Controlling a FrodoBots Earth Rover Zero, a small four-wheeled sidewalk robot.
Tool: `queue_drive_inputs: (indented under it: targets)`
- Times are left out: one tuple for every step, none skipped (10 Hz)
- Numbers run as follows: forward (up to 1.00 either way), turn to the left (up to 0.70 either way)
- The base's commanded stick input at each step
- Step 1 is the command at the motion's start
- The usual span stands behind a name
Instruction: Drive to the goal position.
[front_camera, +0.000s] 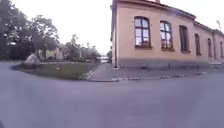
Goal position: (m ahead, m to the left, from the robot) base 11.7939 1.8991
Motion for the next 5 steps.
queue_drive_inputs:
  targets:
    - [0.85,0.0]
    - [0.85,0.0]
    - [0.85,0.0]
    - [0.85,0.0]
    - [0.85,0.0]
